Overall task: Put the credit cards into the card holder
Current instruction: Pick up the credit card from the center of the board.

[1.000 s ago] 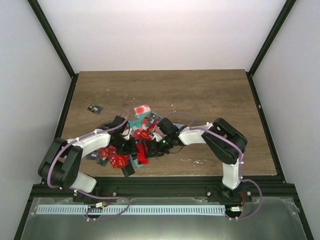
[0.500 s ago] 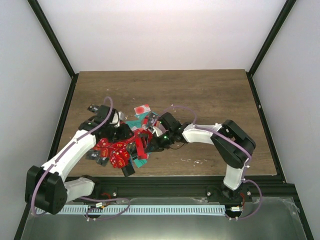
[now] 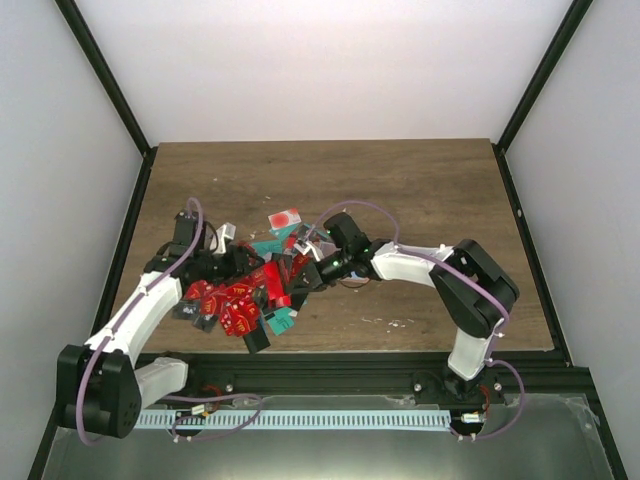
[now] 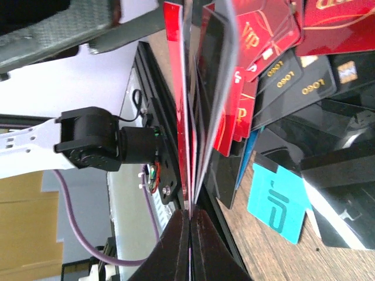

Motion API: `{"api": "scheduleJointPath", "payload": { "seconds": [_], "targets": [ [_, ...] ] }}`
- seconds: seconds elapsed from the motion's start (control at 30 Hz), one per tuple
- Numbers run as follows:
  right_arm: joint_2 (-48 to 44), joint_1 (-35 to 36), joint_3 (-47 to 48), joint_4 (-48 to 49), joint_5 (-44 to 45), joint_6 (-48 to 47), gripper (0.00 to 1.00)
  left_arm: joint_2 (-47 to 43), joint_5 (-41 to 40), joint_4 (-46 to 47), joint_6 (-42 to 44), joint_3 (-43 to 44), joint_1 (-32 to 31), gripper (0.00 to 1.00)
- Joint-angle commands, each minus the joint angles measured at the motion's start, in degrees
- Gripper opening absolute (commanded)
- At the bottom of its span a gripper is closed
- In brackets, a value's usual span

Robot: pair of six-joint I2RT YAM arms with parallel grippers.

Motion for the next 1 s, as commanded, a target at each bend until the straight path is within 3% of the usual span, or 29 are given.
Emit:
{"api": "scheduleJointPath", "payload": {
  "seconds": [0.0, 0.43, 0.77, 0.97],
  "targets": [
    [-1.33, -0.67, 2.39, 3.69, -5.98, -0.63, 0.01, 0.44, 7.84, 8.56, -1.65, -2.72, 1.33, 0.50],
    [-0.36, -1.63, 2.35, 7.43, -9.07, 1.80, 0.01, 0.05, 9.58, 11.79, -1.98, -3.36, 1.48, 0.30],
    [0.56, -1.74, 2.53, 7.38, -8.34, 2.50, 0.01, -1.56, 3.88, 6.00, 1.26, -0.29, 1.49, 0.17],
    [0.99, -1.74, 2.82, 8.16, -8.65, 3.06, 0.01, -2.40, 5.75, 6.72, 1.46, -1.18, 1.40, 0.09]
  ]
}}
